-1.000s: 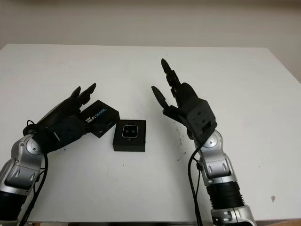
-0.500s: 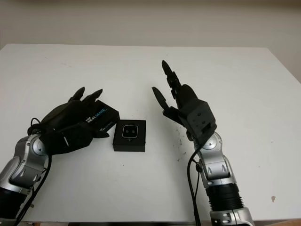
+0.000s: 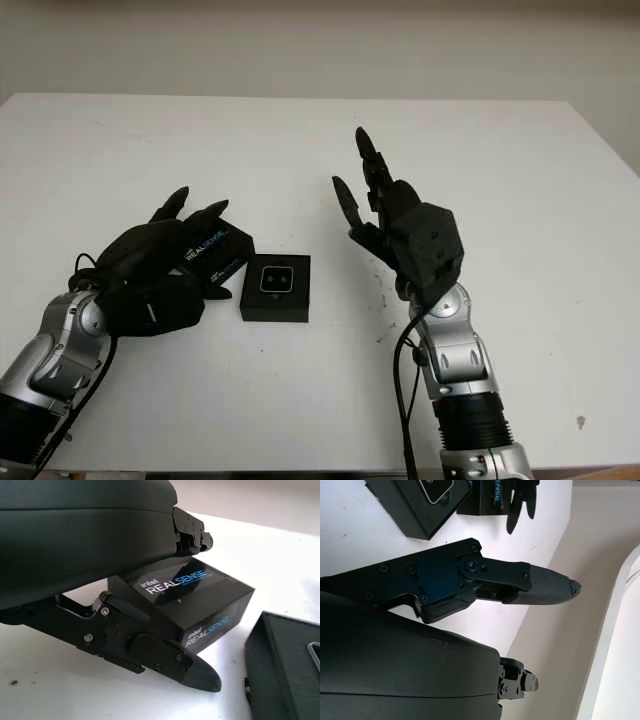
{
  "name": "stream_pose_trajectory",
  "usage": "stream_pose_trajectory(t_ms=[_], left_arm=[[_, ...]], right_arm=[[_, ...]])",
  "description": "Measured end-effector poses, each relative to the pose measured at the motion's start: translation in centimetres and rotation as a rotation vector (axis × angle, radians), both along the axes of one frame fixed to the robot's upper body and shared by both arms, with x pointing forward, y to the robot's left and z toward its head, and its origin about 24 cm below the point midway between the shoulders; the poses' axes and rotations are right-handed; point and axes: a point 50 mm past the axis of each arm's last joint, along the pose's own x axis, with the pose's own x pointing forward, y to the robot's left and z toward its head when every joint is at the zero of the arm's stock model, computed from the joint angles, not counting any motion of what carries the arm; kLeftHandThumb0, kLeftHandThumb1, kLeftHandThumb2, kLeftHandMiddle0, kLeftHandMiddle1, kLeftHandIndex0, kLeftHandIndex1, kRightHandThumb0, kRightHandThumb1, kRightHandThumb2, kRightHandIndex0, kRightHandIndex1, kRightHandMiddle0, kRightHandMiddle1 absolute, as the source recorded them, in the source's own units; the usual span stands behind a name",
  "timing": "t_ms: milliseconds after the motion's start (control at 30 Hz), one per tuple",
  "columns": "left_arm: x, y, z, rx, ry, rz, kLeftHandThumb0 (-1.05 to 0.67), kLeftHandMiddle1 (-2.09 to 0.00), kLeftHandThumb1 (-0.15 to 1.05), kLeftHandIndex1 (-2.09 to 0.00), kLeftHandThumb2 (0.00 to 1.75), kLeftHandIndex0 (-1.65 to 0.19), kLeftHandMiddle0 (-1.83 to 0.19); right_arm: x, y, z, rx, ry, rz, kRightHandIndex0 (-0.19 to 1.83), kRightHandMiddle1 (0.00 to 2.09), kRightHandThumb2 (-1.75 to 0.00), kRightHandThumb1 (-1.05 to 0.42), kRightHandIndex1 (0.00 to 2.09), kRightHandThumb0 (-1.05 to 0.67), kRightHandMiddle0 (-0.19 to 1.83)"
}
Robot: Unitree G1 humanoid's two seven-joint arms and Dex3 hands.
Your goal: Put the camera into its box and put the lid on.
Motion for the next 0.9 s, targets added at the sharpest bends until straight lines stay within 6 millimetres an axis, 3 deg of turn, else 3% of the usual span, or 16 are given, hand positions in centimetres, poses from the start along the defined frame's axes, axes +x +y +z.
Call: stream_pose_trajectory(t_ms=[133, 200, 300, 333, 367, 433, 567, 900], left_arm=[[0.04, -0.47, -0.31, -0.072, -0.017, -0.024, -0.44, -0.18, 0.90, -0.12, 0.07, -0.26, -0.30], [0.06, -0.64, -0.44, -0.108, -0.033, -0.036, -0.34, -0.68, 0.95, -0.13, 0.06, -0.36, -0.19], [0.09, -0.71, -0.55, -0.151, -0.055, -0.039, -0.20, -1.06, 1.02, -0.22, 0.07, -0.50, -0.22], [0.11, -0.65, -0.53, -0.166, -0.065, -0.038, -0.15, -1.15, 1.03, -0.32, 0.08, -0.52, -0.24], [0.12, -0.58, -0.49, -0.183, -0.073, -0.038, -0.11, -1.26, 1.04, -0.67, 0.09, -0.45, -0.26], [0.14, -0.49, -0.43, -0.211, -0.086, -0.040, -0.07, -1.39, 1.04, -1.12, 0.09, -0.31, -0.26], [0.21, -0.35, -0.24, -0.232, -0.100, -0.044, -0.06, -1.44, 1.04, -1.30, 0.06, -0.26, -0.26], [0.29, -0.25, -0.01, -0.190, -0.141, -0.025, -0.10, -1.27, 1.02, -1.20, 0.05, -0.26, -0.26]], right_arm=[[-0.01, -0.01, -0.02, -0.016, 0.000, 0.003, -0.08, 0.07, -0.55, -1.05, 0.06, -0.73, -0.04], [-0.04, 0.00, 0.03, -0.024, -0.004, 0.003, -0.07, 0.08, -0.54, -1.05, 0.07, -0.74, -0.03], [-0.08, 0.05, 0.18, -0.031, -0.013, 0.004, -0.06, 0.08, -0.53, -1.05, 0.07, -0.72, -0.02], [-0.08, 0.05, 0.18, -0.033, -0.014, 0.004, -0.06, 0.08, -0.53, -1.05, 0.07, -0.72, -0.02], [-0.09, 0.06, 0.20, -0.037, -0.017, 0.005, -0.06, 0.08, -0.53, -1.05, 0.07, -0.72, -0.02], [-0.11, 0.13, 0.26, -0.044, -0.025, 0.008, -0.06, 0.08, -0.53, -1.05, 0.07, -0.72, -0.02], [-0.15, 0.24, 0.36, -0.045, -0.040, 0.017, -0.06, 0.08, -0.52, -1.05, 0.07, -0.73, -0.02], [-0.17, 0.28, 0.25, -0.046, -0.058, 0.028, -0.06, 0.08, -0.51, -1.05, 0.06, -0.72, -0.02]])
